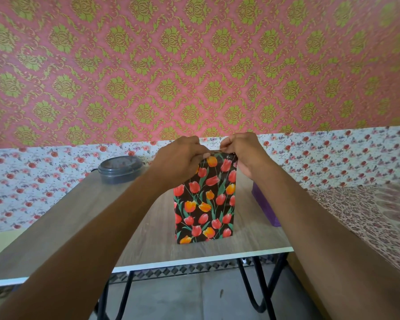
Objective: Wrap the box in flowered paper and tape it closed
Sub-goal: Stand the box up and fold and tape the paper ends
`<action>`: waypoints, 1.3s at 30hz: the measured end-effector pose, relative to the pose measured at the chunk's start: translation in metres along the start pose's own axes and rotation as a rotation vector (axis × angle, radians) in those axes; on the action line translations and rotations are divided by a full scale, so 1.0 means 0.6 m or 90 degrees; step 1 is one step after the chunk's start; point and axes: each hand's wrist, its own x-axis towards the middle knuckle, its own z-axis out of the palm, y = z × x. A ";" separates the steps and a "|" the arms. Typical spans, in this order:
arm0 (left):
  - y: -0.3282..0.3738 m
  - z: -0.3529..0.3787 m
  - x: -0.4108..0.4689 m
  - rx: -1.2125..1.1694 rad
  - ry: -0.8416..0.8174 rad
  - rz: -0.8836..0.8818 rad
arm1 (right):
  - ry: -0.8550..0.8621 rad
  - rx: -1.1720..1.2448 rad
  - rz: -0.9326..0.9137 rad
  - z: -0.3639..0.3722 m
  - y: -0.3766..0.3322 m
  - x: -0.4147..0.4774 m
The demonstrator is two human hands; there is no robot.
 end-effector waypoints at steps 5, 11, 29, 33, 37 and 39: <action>-0.005 0.008 0.003 -0.004 -0.001 0.007 | 0.086 0.150 -0.023 -0.046 0.049 -0.023; 0.015 0.009 0.007 0.021 -0.028 -0.017 | 0.258 -0.128 -0.117 -0.127 0.148 -0.036; 0.030 0.051 -0.013 0.200 0.054 -0.029 | 0.137 -0.333 0.201 -0.263 0.247 0.017; 0.028 0.054 -0.016 0.211 0.054 -0.022 | 0.106 -0.323 0.232 -0.264 0.223 0.029; 0.027 0.056 -0.017 0.226 0.046 -0.029 | 0.115 -0.316 0.231 -0.254 0.224 0.033; 0.025 0.056 -0.017 0.231 0.042 -0.030 | 0.135 -0.338 0.225 -0.250 0.228 0.034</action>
